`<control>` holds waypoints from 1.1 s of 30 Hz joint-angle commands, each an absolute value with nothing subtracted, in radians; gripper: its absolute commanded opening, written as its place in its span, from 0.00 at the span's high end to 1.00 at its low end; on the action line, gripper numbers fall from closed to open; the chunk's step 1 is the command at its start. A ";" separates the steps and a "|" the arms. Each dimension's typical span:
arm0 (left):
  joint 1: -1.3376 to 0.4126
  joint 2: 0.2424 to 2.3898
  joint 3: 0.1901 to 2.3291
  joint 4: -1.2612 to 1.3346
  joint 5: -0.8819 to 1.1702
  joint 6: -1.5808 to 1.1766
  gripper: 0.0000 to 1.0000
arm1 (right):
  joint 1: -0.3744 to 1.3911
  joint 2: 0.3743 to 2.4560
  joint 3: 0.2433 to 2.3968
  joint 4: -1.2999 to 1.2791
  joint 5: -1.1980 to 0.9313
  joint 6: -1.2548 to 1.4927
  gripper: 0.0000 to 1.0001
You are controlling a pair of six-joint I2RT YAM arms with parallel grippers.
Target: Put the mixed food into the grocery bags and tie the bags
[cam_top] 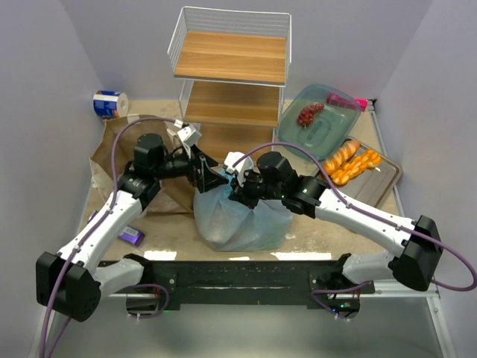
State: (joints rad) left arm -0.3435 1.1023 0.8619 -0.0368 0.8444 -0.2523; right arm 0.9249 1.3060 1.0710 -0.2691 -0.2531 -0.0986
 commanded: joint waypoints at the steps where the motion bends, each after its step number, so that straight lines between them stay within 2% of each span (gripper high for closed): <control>1: -0.371 1.143 0.896 0.035 0.861 -0.281 0.00 | 0.931 1.293 1.075 -0.236 -0.265 -0.117 1.00; 6: -0.387 1.183 0.899 0.015 0.841 -0.268 0.00 | 0.931 1.295 1.074 -0.236 -0.268 -0.117 1.00; 9: -0.405 1.204 0.900 0.015 0.842 -0.268 0.05 | 0.931 1.295 1.072 -0.238 -0.267 -0.118 1.00; 11: -0.411 1.213 0.897 0.015 0.844 -0.265 0.21 | 0.931 1.292 1.074 -0.236 -0.267 -0.120 1.00; 12: -0.416 1.222 0.896 0.018 0.851 -0.268 0.36 | 0.930 1.290 1.074 -0.238 -0.265 -0.120 1.00; 15: -0.417 1.227 0.876 0.060 0.897 -0.281 0.52 | 0.931 1.287 1.071 -0.238 -0.262 -0.121 1.00; 16: -0.419 1.227 0.864 0.070 0.910 -0.290 0.66 | 0.930 1.282 1.069 -0.238 -0.258 -0.123 1.00; 18: -0.419 1.223 0.854 0.089 0.925 -0.295 0.81 | 0.930 1.275 1.069 -0.247 -0.253 -0.124 0.99; 19: -0.419 1.217 0.848 0.090 0.925 -0.291 0.93 | 0.931 1.269 1.074 -0.255 -0.247 -0.127 0.94; 21: -0.417 1.195 0.841 0.107 0.922 -0.290 1.00 | 0.930 1.237 1.075 -0.268 -0.236 -0.130 0.89; 25: -0.416 1.170 0.813 0.166 0.943 -0.314 1.00 | 0.930 1.158 1.081 -0.298 -0.175 -0.143 0.60; 26: -0.413 1.169 0.811 0.173 0.951 -0.316 1.00 | 0.930 1.138 1.081 -0.302 -0.126 -0.149 0.46; 28: -0.405 1.164 0.805 0.186 0.966 -0.321 1.00 | 0.927 1.095 1.081 -0.319 -0.086 -0.172 0.31; 29: -0.400 1.164 0.802 0.204 0.971 -0.327 1.00 | 0.928 1.085 1.077 -0.322 -0.068 -0.179 0.21; 33: -0.368 1.158 0.779 0.273 1.034 -0.380 1.00 | 0.928 1.083 1.072 -0.351 0.015 -0.235 0.13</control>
State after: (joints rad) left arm -0.3981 1.1919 0.7963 0.1349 0.9382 -0.3134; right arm 0.9245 1.0691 1.0710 -0.3176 -0.0994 -0.1715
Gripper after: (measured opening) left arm 0.023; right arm 0.858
